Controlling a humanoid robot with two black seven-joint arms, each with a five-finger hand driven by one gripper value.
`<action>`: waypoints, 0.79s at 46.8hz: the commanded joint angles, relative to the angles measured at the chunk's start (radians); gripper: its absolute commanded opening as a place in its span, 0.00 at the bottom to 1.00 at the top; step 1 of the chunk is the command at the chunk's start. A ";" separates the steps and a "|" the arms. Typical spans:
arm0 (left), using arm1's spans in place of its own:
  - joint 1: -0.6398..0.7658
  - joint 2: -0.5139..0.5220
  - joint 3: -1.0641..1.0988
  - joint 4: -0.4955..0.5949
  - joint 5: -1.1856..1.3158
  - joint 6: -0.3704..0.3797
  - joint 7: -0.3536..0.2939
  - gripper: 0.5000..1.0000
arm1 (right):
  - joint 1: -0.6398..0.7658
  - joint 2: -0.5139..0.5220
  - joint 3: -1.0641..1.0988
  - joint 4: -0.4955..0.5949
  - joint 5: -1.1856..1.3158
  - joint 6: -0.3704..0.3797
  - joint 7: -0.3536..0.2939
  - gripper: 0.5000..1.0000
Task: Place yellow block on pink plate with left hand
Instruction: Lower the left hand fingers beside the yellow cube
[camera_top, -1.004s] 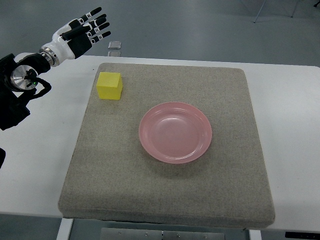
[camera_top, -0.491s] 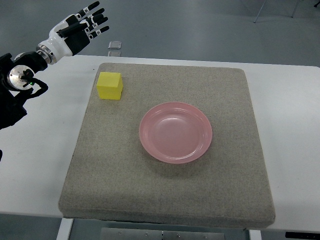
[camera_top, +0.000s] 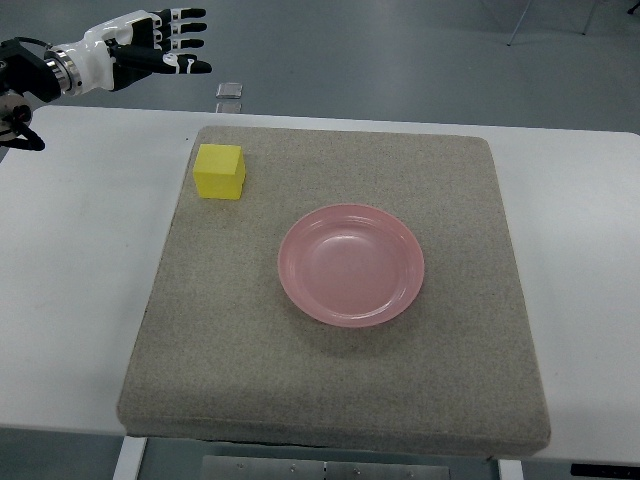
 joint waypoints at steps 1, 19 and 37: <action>-0.028 0.027 0.051 -0.046 0.129 0.002 -0.010 0.99 | 0.000 0.000 0.000 0.000 0.000 0.000 0.000 0.85; -0.094 0.096 0.244 -0.264 0.502 0.015 -0.035 0.96 | 0.000 0.000 0.000 0.000 0.000 -0.001 0.000 0.85; -0.071 0.062 0.246 -0.317 0.836 0.130 -0.078 0.95 | 0.000 0.000 0.000 0.000 0.000 0.000 0.000 0.85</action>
